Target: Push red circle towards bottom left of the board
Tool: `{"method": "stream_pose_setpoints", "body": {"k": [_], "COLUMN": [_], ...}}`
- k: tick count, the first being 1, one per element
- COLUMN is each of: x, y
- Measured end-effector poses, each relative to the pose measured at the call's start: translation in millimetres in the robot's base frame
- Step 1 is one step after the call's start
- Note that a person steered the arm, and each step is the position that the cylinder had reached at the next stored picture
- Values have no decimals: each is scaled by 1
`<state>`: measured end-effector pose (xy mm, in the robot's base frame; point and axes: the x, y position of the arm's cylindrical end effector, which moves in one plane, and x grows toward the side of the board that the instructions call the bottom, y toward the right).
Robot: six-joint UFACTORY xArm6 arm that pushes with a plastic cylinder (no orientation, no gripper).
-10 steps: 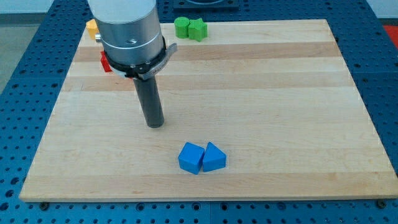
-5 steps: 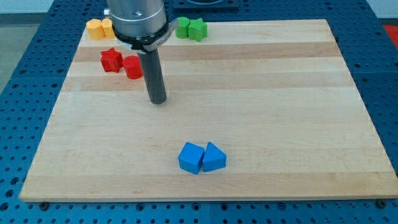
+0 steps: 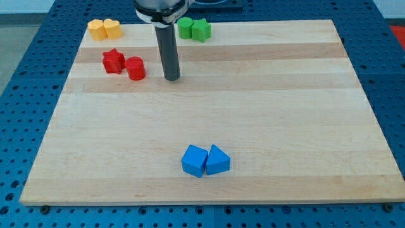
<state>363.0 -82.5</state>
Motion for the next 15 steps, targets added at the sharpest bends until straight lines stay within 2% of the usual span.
{"method": "stream_pose_setpoints", "body": {"k": [1,3,4,5,7,9,11,13,14,15], "x": [-9,-54,-54,-32,37,78,69,30,33,57], "y": [-7,-11,-45,-70,-78,-82,-66,-61,-91,-109]}}
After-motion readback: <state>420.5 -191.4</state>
